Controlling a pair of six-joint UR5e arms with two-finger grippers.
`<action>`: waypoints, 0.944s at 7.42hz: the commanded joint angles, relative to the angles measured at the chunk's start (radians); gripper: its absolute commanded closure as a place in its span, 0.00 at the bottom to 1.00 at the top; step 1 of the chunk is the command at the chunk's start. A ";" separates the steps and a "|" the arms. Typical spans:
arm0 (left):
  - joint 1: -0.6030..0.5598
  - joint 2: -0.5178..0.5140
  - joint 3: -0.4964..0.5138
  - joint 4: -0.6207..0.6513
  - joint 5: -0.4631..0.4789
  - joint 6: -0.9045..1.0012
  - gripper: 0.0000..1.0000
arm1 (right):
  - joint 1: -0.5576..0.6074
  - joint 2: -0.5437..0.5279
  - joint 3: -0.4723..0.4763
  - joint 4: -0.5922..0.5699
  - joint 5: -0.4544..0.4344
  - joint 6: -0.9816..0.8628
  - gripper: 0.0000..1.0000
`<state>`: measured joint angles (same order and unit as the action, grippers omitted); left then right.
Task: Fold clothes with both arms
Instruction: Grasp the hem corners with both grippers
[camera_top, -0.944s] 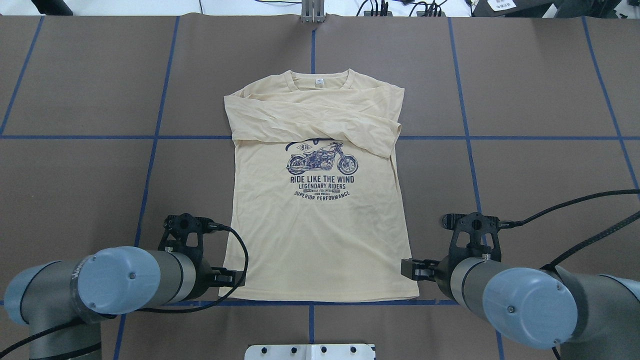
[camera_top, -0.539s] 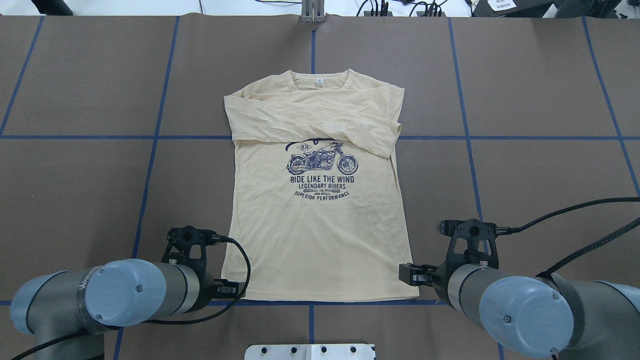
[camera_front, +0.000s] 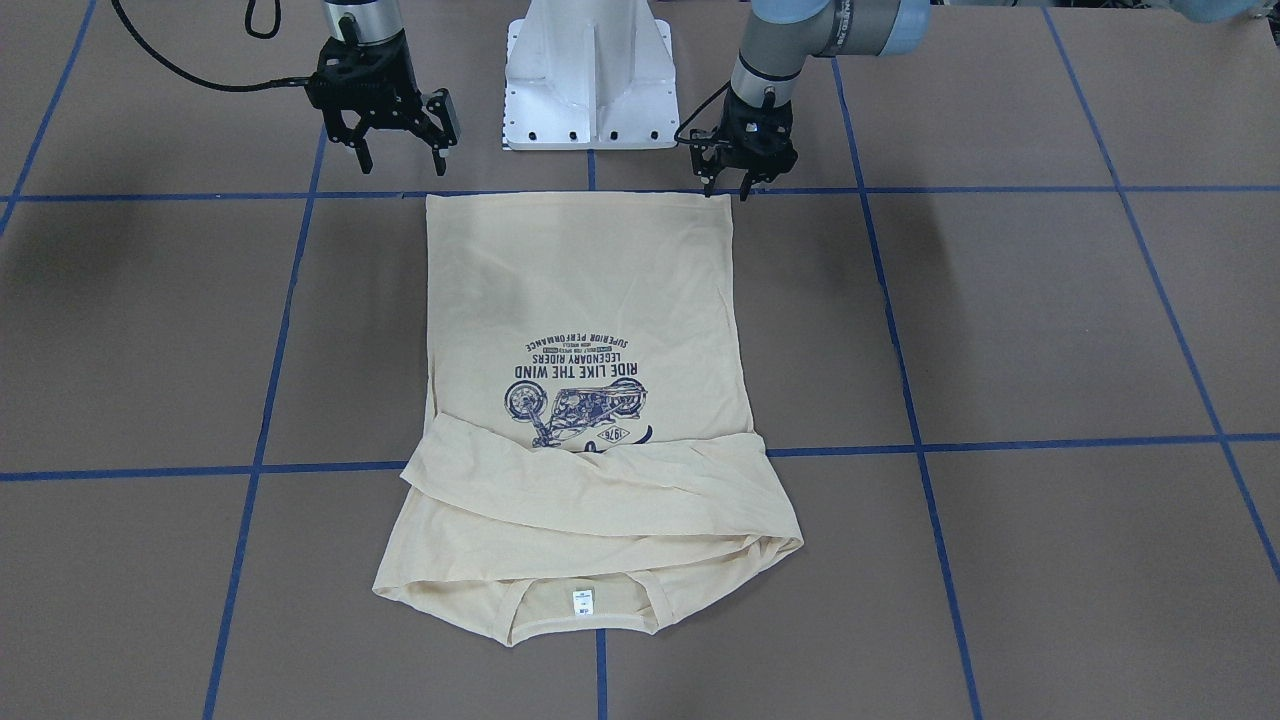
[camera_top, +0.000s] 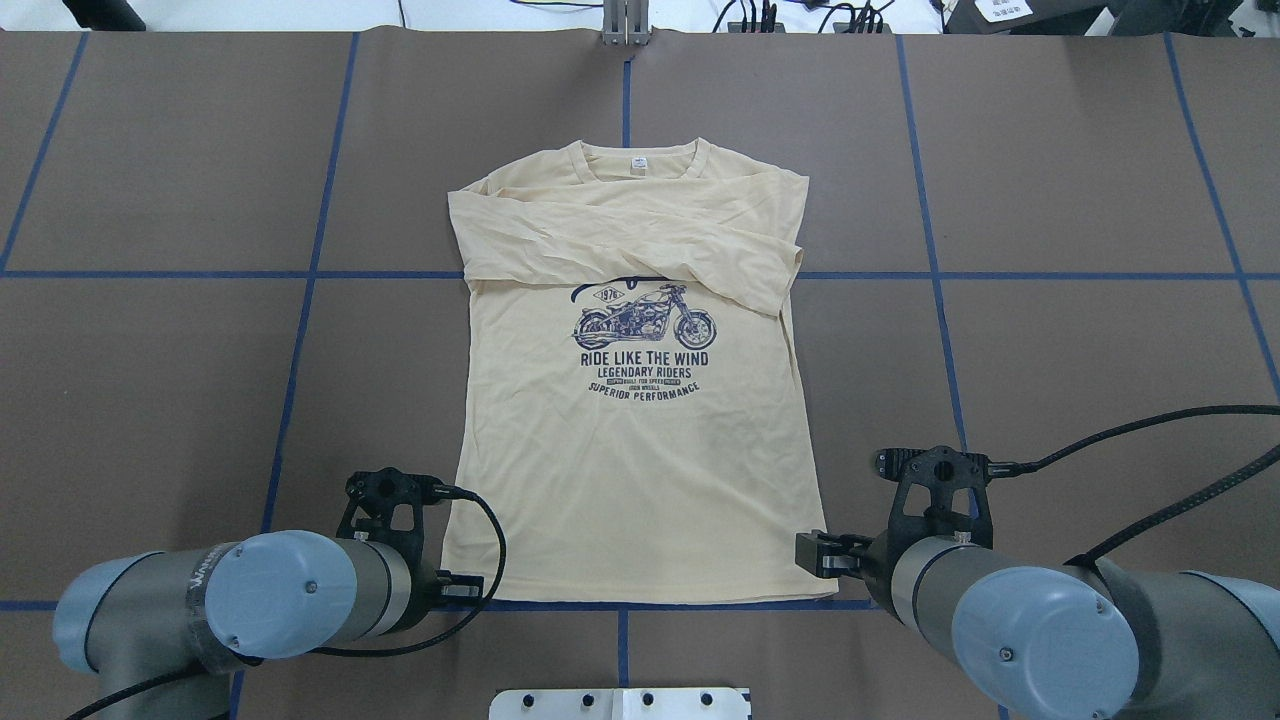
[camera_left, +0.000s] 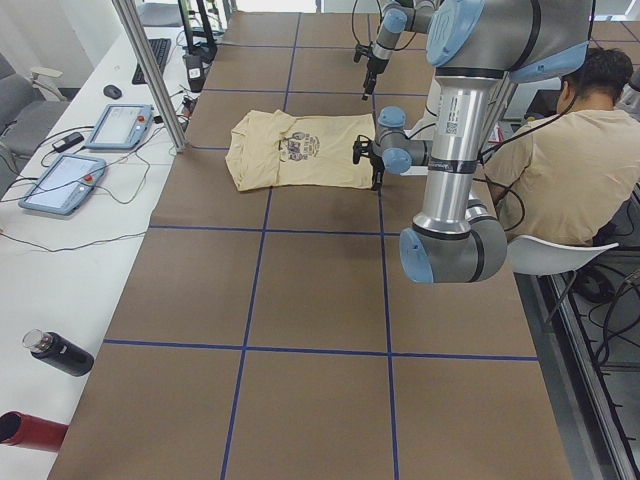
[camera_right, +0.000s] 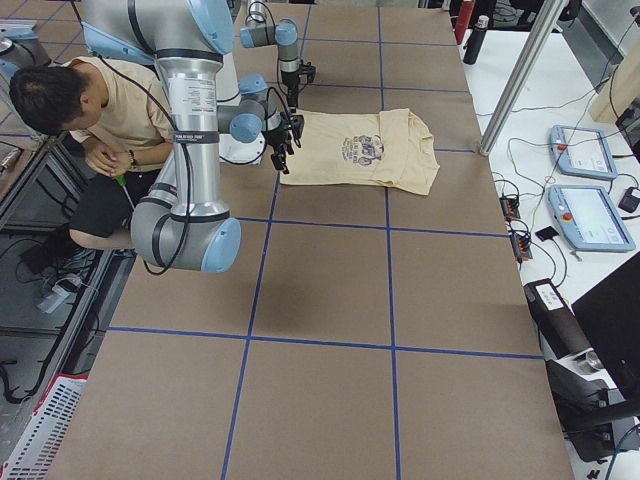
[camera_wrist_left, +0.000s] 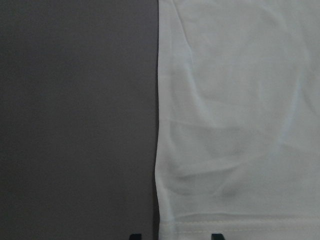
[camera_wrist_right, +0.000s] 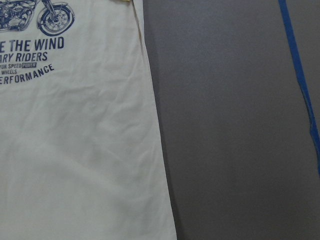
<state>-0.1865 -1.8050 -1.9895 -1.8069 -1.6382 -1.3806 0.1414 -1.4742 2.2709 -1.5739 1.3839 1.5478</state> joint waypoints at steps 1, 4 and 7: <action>0.001 -0.002 0.002 0.000 -0.003 0.000 0.63 | 0.000 0.000 -0.001 0.000 0.000 0.000 0.00; 0.001 -0.002 0.000 0.000 -0.003 0.000 0.84 | -0.005 0.000 -0.007 0.000 0.000 0.000 0.00; 0.001 -0.001 0.000 0.000 -0.003 0.000 0.84 | -0.020 0.000 -0.053 0.008 0.000 0.002 0.00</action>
<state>-0.1856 -1.8068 -1.9894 -1.8071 -1.6413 -1.3806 0.1299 -1.4742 2.2378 -1.5689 1.3836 1.5481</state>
